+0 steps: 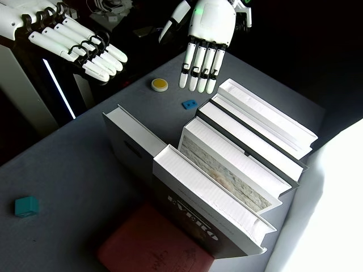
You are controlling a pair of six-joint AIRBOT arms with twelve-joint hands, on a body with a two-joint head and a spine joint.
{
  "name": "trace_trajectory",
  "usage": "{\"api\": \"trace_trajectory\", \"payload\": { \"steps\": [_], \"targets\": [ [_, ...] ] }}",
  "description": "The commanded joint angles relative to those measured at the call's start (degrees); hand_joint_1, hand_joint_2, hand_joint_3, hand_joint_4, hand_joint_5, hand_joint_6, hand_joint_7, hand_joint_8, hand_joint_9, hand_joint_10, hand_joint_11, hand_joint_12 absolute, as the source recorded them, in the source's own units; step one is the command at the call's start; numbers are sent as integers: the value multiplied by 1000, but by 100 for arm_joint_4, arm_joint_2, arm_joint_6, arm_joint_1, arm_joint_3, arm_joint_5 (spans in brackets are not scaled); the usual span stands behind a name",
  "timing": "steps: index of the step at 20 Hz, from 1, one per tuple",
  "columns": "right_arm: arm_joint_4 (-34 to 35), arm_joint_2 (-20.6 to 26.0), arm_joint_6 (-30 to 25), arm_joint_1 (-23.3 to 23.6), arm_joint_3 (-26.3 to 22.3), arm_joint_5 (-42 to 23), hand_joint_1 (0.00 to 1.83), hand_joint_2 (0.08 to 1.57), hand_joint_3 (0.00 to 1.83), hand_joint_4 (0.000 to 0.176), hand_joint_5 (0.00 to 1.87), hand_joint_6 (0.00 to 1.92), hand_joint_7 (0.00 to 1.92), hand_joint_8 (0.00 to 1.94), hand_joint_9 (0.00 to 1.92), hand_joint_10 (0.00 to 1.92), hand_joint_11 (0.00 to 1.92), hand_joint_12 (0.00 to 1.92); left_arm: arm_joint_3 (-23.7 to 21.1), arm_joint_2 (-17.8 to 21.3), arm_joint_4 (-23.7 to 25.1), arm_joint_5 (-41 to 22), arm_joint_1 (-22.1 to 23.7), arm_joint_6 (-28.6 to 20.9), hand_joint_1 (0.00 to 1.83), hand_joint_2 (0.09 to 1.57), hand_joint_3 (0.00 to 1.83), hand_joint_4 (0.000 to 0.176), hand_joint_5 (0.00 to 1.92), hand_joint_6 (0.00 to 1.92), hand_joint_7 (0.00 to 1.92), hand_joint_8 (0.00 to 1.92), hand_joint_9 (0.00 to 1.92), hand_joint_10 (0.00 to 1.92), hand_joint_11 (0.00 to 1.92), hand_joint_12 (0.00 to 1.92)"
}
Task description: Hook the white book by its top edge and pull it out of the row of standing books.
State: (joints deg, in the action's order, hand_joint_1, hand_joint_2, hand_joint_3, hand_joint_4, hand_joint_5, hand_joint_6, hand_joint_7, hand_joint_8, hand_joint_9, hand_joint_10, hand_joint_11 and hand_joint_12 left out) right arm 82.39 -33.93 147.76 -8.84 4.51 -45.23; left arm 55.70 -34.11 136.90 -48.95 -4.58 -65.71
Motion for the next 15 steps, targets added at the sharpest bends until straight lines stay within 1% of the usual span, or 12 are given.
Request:
{"api": "trace_trajectory", "payload": {
  "steps": [1, 15],
  "targets": [
    [-428, 25, -45, 52, -5, -101, 0, 1120, 0, 0, 2, 1, 0, 0, 0, 0, 0, 0, -1, 21, -296, 250, 45, -8, 0, 1113, 1, 0, 0, 0, 0, 0, 0, 0, 0, 0],
    [-521, 16, -46, 59, 18, -209, 0, 1118, 0, 0, 1, 0, 0, 0, 0, 0, 0, 0, -1, 21, -280, 251, 25, -9, 0, 1113, 1, 0, 0, 0, 0, 0, 0, 0, 0, 0]
  ]
}}
